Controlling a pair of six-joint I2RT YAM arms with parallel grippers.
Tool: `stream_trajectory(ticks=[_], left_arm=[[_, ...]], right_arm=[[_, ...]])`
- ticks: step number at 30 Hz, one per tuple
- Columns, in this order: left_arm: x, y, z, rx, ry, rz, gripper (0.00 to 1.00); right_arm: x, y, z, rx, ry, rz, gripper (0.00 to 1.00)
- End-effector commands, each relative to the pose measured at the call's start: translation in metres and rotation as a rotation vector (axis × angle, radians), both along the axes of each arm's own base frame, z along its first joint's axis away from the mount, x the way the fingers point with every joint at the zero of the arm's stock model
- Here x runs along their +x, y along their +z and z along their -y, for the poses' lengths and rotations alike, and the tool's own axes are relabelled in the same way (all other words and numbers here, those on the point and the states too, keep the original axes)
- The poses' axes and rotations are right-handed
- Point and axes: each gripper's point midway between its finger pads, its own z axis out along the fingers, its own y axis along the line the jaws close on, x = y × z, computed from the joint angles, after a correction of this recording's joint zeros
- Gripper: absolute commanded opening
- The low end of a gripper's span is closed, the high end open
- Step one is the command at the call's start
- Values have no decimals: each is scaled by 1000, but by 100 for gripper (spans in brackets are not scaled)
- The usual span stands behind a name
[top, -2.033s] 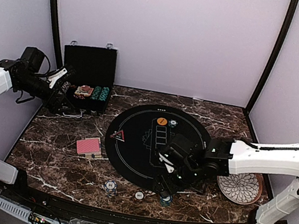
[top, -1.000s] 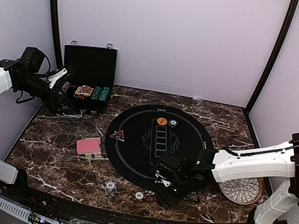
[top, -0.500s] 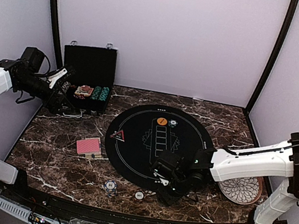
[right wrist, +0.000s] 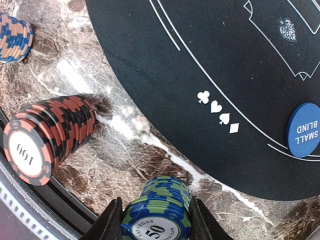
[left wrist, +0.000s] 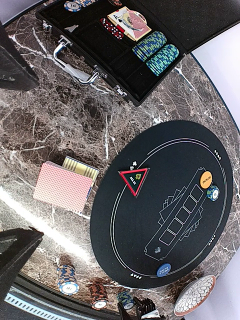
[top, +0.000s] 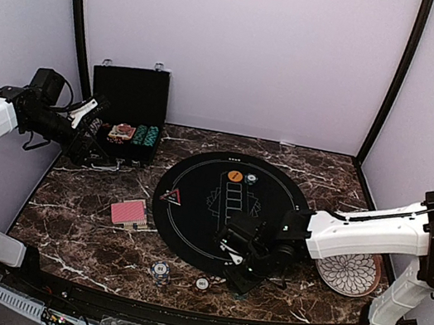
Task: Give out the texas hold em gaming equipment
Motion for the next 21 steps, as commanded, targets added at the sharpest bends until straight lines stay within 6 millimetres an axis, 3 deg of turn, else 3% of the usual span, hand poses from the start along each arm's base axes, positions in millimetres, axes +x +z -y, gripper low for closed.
stream_trajectory(ticks=[1,6,10,21], left_arm=[[-5,7,3,-6,-18,-1,99],[-5,7,2,-5,-16,2,99],[-5,7,2,-3,-16,2,99],[-5,10,1,5,-13,7,99]], right_arm=[[3,22,-6,35,-2,30,12],[6,34,-8,36,-4,46,1],[14,48,-15,49,-3,79,0],[73,90,-50,150,-62,145,0]])
